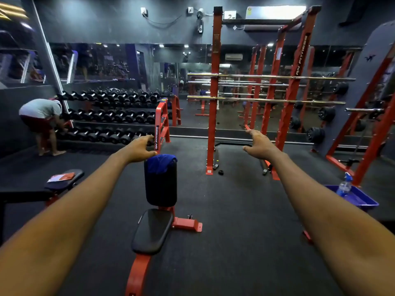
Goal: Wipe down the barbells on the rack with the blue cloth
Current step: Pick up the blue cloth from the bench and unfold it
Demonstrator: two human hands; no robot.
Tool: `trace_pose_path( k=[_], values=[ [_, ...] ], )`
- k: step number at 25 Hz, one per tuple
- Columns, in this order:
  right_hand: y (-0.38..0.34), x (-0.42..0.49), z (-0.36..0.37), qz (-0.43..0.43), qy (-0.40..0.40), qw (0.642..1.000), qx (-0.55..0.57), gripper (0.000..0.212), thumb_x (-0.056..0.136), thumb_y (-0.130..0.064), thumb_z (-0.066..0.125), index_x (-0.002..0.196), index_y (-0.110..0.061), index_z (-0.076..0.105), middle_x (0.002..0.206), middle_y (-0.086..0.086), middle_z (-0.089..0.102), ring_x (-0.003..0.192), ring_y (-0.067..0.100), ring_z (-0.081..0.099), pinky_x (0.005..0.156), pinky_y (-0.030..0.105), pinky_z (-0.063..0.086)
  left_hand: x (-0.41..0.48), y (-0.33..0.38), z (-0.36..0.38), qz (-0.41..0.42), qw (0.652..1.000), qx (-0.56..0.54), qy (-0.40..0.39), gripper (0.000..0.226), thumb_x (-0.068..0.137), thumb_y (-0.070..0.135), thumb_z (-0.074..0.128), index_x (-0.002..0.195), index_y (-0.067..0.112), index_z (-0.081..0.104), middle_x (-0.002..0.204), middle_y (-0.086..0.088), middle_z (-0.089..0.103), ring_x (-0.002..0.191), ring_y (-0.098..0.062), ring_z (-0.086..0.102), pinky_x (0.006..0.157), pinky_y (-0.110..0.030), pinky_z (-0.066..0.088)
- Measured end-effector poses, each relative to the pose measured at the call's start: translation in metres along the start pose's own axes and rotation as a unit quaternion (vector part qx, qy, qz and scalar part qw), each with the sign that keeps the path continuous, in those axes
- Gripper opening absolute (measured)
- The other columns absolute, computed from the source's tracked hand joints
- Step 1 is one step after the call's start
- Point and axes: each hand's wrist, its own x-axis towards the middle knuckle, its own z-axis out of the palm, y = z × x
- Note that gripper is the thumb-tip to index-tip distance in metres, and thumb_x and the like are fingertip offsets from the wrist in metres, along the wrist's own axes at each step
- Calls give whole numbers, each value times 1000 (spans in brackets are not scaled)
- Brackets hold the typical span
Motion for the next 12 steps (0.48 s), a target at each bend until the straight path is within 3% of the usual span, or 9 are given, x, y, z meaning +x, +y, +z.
trace_pose_path(
  k=[5, 12],
  values=[
    [-24, 29, 41, 2, -21, 1000, 6, 71, 94, -17, 66, 156, -5, 34, 161, 14, 37, 149, 28, 36, 121, 36, 31, 20, -54, -1, -34, 999, 30, -14, 74, 90, 31, 73, 153, 11, 39, 154, -13, 45, 142, -28, 43, 115, -37, 35],
    [-28, 109, 96, -28, -59, 998, 16, 67, 92, -14, 67, 152, -4, 39, 155, 15, 44, 144, 29, 42, 117, 36, 34, 66, -99, 28, -79, 996, 47, -16, 79, 92, 33, 72, 156, 8, 33, 159, -15, 37, 146, -30, 38, 118, -39, 32]
  ],
)
